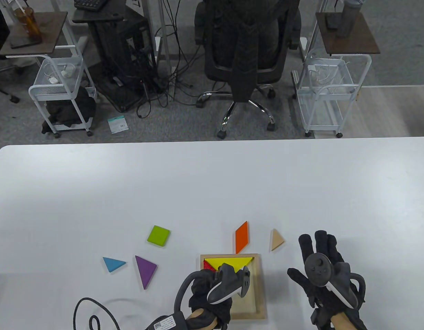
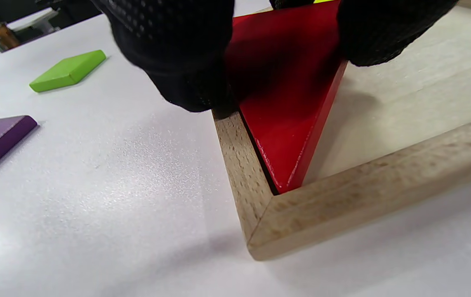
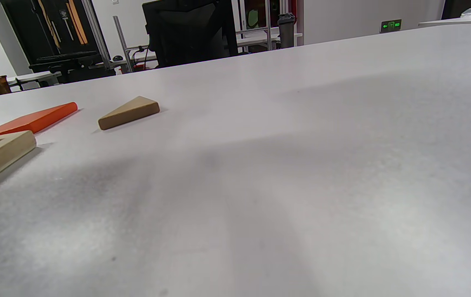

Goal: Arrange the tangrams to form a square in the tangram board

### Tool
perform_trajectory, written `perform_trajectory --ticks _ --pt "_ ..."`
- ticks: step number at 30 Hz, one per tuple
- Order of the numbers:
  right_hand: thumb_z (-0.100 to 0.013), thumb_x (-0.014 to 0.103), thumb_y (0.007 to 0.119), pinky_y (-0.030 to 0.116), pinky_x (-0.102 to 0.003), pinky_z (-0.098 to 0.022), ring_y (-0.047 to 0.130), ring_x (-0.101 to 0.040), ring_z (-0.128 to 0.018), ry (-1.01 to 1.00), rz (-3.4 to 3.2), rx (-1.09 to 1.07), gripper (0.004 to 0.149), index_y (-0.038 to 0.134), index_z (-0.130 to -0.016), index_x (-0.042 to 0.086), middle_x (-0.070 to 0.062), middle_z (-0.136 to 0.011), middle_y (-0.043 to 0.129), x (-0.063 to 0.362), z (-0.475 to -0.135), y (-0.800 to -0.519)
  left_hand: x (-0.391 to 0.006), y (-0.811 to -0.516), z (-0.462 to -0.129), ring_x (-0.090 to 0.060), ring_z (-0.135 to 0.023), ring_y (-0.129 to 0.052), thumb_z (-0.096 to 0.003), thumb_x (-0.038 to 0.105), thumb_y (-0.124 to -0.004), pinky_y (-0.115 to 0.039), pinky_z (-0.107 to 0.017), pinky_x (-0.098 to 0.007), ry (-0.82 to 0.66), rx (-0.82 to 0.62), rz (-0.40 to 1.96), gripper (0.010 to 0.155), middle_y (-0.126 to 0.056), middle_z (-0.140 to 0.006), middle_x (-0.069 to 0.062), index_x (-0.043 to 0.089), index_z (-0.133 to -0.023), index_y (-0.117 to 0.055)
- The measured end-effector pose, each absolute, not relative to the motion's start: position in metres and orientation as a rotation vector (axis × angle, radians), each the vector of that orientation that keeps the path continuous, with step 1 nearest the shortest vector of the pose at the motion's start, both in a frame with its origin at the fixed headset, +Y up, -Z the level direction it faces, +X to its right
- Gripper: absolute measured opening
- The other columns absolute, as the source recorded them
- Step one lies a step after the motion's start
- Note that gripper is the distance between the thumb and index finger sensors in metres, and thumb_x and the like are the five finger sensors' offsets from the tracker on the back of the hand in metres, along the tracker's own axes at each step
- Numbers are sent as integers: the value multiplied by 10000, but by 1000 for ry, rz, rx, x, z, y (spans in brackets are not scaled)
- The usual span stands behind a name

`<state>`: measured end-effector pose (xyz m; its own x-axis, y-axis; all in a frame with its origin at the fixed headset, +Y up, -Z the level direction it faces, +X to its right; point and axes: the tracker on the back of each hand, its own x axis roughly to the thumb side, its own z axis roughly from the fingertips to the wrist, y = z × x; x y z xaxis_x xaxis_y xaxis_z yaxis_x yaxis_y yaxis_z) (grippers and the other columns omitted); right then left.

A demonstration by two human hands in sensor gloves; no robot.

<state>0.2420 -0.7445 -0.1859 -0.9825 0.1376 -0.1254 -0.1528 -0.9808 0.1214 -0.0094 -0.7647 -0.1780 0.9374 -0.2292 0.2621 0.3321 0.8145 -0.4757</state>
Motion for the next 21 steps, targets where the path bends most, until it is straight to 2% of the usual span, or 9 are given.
perform_trajectory --ticks 8,11,12,13,14,16,17,19,21 --pt "-318 676 542 239 -476 -828 -110 -258 -1003 202 2989 -173 889 -63 -932 455 54 -997 -224 242 -186 -745 -5 -767 -177 -324 -540 -980 -534 538 -699 -913 -276 -172 -179 -515 -360 681 -750 -881 -305 247 -1079 -412" --pt "-319 677 539 239 -476 -828 -110 -259 -1003 200 2989 -178 892 -70 -929 452 53 -998 -222 242 -186 -745 -15 -760 -176 -351 -575 -955 -541 580 -638 -905 -308 -197 -172 -508 -266 727 -690 -932 -293 252 -1101 -310" --pt "-320 677 539 239 -476 -828 -110 -259 -1003 201 2989 -177 891 -70 -929 452 53 -998 -223 242 -186 -745 -19 -756 -175 -380 -616 -927 -545 585 -618 -898 -340 -230 -167 -499 -238 731 -654 -959 -295 249 -1105 -289" --pt "-319 677 539 239 -476 -828 -110 -259 -1003 204 2988 -176 890 -69 -929 453 54 -997 -223 242 -186 -746 -26 -750 -173 -430 -701 -874 -550 586 -598 -886 -419 -305 -170 -478 -200 732 -588 -1007 -303 249 -1109 -266" --pt "-319 677 539 239 -477 -828 -112 -259 -1002 207 2990 -176 890 -69 -930 453 55 -996 -225 242 -186 -746 -34 -745 -173 -486 -822 -788 -555 583 -584 -844 -528 -427 -173 -452 -173 737 -493 -1065 -307 246 -1114 -241" --pt "-318 678 538 238 -477 -828 -112 -259 -1002 211 2994 -175 890 -70 -929 453 54 -995 -226 241 -186 -746 -55 -734 -171 -541 -985 -609 -562 582 -554 -729 -658 -601 -174 -358 -133 742 -332 -1138 -295 241 -1119 -201" --pt "-318 677 538 238 -476 -828 -113 -259 -1002 211 2994 -175 891 -70 -929 453 55 -994 -228 241 -186 -746 -62 -732 -171 -561 -1029 -507 -563 578 -548 -641 -693 -684 -184 -326 -116 742 -271 -1153 -285 246 -1119 -184" --pt "-319 677 538 238 -476 -828 -112 -258 -1002 211 2996 -176 890 -69 -929 453 55 -994 -229 241 -186 -746 -84 -730 -169 -577 -1055 -365 -565 566 -545 -489 -697 -779 -202 -250 -74 742 -185 -1159 -277 239 -1120 -177" --pt "-318 677 554 239 -476 -828 -110 -260 -1003 215 3004 -183 901 -68 -930 452 54 -994 -227 241 -186 -746 -104 -735 -166 -590 -1037 -184 -575 551 -527 -296 -670 -818 -231 -301 -41 739 -60 -1142 -271 241 -1111 -124"
